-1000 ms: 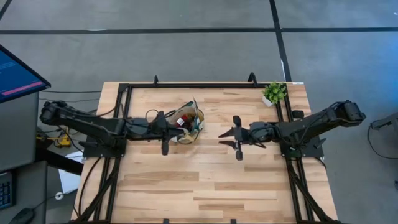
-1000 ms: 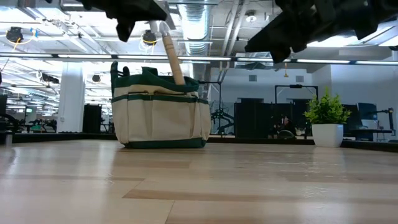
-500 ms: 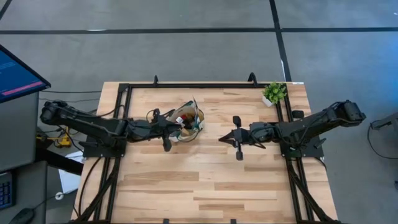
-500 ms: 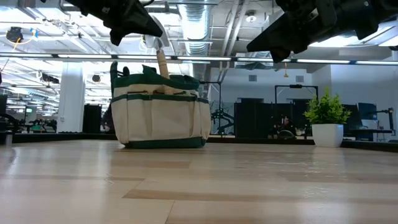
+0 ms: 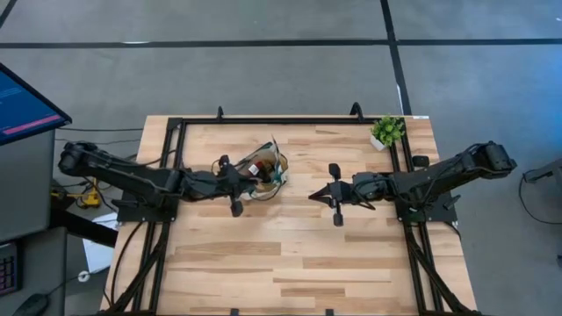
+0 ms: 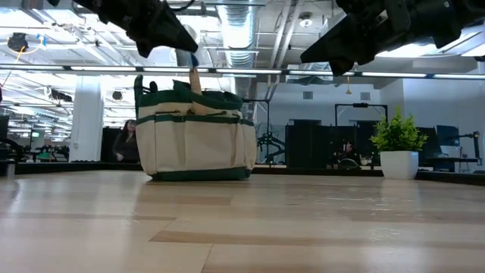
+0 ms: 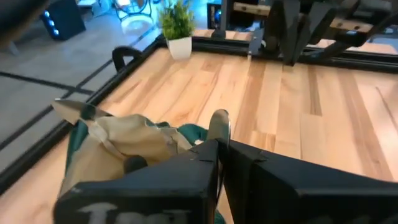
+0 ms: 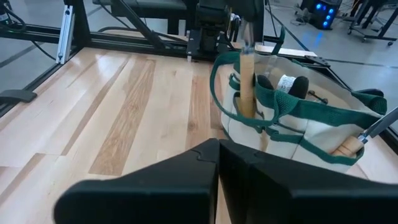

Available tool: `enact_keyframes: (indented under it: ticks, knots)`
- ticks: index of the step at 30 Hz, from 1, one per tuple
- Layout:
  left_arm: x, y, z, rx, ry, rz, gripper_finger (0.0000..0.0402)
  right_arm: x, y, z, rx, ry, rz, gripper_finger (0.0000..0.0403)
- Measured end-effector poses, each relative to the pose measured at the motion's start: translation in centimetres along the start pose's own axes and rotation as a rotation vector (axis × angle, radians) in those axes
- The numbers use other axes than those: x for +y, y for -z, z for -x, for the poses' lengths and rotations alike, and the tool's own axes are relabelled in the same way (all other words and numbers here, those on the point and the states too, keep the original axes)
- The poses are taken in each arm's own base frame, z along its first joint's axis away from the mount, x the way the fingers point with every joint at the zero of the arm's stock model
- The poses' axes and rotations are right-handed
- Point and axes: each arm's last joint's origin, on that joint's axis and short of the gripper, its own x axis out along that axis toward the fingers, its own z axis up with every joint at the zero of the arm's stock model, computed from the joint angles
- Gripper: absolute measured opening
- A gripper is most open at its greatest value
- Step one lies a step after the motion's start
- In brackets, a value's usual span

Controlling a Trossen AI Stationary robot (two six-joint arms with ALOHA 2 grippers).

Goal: Pick & Place Garden tools in Gardening bag
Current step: Put the brown trowel into the brown gardening bag

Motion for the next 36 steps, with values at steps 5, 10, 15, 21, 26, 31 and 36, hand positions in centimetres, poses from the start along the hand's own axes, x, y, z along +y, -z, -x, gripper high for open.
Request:
enact_keyframes:
  ticks: [5,10,15,21,26,31,36]
  knots:
    - [-0.8,1.5,-2.1,0.067,-0.027,-0.014,0.0001,0.0,0.0,0.0,-0.002,0.000,0.000,0.0002]
    - [-1.0,2.4,-4.2,0.080,-0.053,-0.029,0.0001,0.0,0.0,0.0,-0.003,0.000,0.000,0.0001]
    - [-1.2,2.7,-5.1,0.064,-0.065,-0.057,0.0001,0.0,0.0,0.0,-0.003,0.000,0.000,0.0001]
    - [-1.3,2.7,-5.2,0.050,-0.061,-0.121,0.0001,0.0,0.0,0.0,-0.002,0.000,0.000,0.0001]
    - [-1.1,2.2,-5.0,0.027,-0.084,-0.113,0.0001,0.0,0.0,0.0,-0.002,0.000,0.000,0.0001]
    - [-1.1,2.6,-4.9,0.057,-0.087,-0.127,0.0001,0.0,0.0,0.0,-0.002,0.000,0.001,0.0001]
    - [-1.0,2.7,-4.9,0.067,-0.104,-0.134,0.0001,0.0,0.0,0.0,-0.002,0.000,0.001,0.0001]
